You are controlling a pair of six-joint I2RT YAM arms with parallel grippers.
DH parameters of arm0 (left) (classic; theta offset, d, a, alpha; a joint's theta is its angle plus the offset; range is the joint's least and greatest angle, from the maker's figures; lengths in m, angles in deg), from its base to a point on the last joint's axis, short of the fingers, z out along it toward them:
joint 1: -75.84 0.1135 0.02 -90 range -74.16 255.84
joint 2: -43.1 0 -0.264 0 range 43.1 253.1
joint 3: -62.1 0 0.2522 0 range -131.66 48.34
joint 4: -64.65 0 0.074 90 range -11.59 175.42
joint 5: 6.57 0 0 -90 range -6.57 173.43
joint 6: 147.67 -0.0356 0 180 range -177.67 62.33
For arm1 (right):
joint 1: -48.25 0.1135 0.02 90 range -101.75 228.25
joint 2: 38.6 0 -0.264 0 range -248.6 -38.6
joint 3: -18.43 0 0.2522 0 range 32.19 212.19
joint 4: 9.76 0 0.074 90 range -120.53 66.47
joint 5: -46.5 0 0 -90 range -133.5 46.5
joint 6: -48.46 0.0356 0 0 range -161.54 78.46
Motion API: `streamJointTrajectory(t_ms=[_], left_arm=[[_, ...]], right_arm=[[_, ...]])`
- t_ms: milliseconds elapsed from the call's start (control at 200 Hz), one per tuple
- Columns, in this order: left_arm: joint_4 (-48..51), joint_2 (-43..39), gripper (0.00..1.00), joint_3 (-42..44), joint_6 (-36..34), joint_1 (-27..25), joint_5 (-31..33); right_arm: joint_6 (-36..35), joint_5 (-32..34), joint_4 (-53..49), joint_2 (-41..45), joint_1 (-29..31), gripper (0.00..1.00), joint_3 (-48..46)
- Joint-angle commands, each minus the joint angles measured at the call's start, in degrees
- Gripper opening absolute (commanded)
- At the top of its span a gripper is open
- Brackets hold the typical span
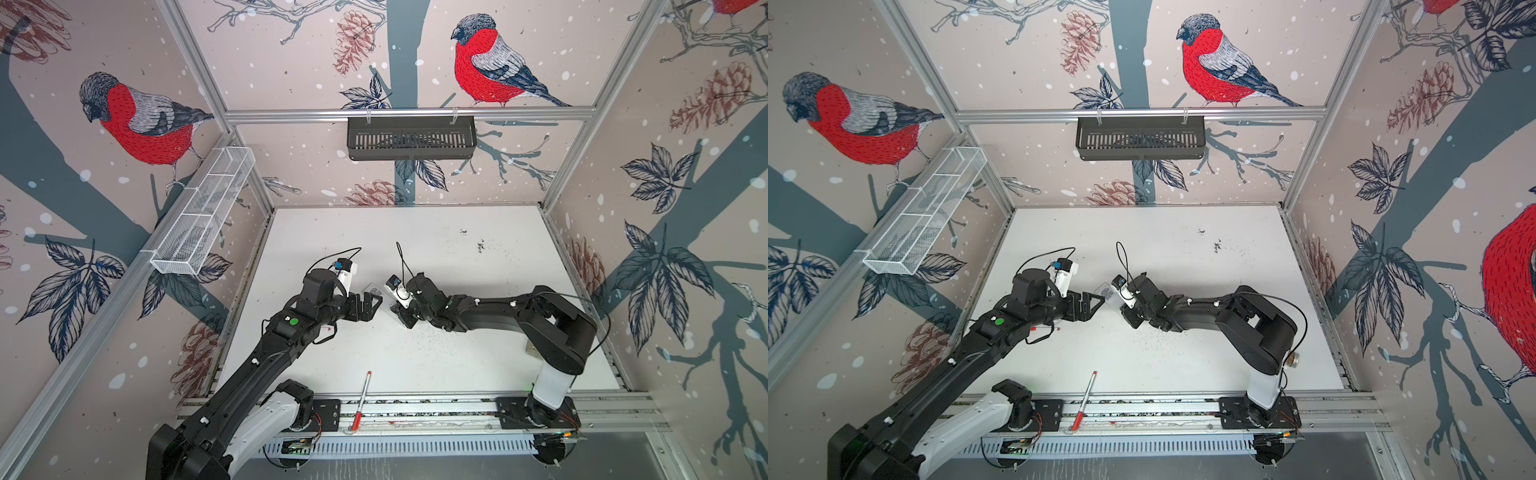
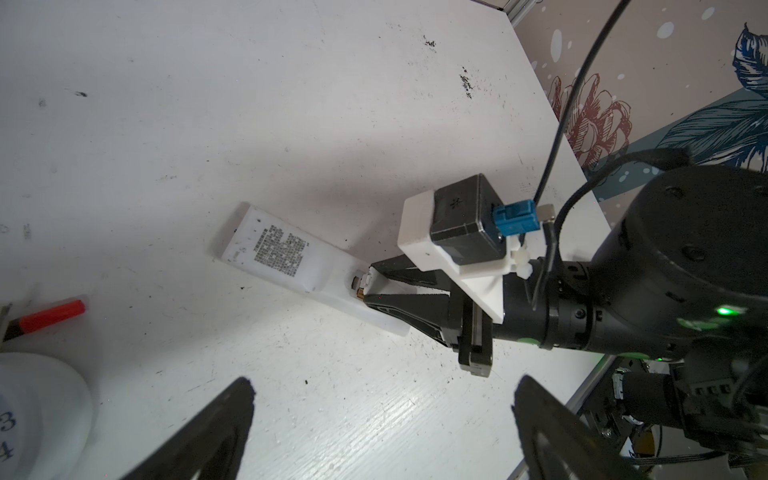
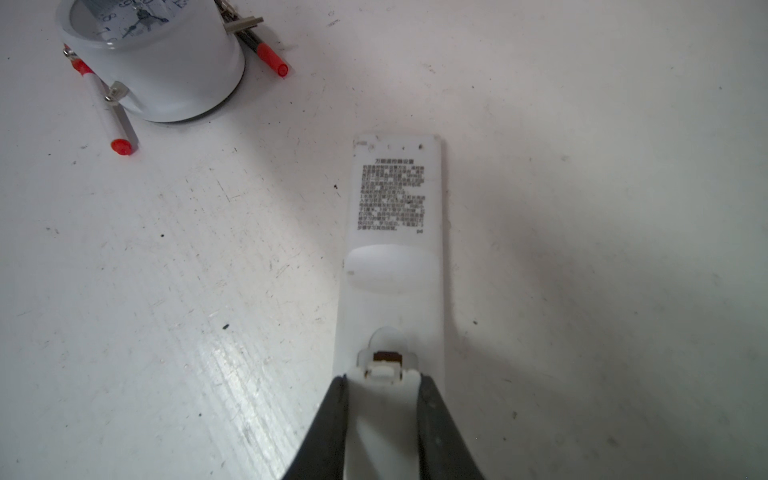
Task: Load the batteries into the remote control
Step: 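Press the cover down over the batteries with the right gripper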
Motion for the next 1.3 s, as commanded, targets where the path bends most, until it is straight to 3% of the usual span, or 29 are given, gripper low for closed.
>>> streamJointTrajectory(t_ms=[0, 220, 650, 881, 1056, 1296], left_arm=[[-1.38, -0.15, 0.97, 0.29, -0.53, 0.05, -0.18], [-1.51, -0.24, 0.97, 0.36, -0.56, 0.01, 0.02], [-1.58, -0.15, 0.97, 0.36, -0.51, 0.01, 0.00], [-1.79, -0.46, 0.97, 0.46, -0.51, 0.05, 0.08], [-1.81, -0.51, 0.97, 0.51, -0.50, 0.05, 0.18], [-2.18, -0.59, 0.97, 0.58, -0.56, -0.01, 0.48]], right_arm=[[-0.85, 0.22, -1.46, 0.34, 0.13, 0.19, -0.68], [-1.80, 0.49, -2.43, 0.52, 0.15, 0.21, -0.68], [-1.36, 1.07, -3.46, 2.02, -0.01, 0.44, -0.14], [-1.12, -1.53, -3.94, 4.52, -1.64, 0.48, -0.13], [-1.26, -4.26, -5.08, 4.17, -2.72, 0.21, 1.50], [-1.23, -6.09, -6.79, 0.71, -2.70, 0.14, 1.74]])
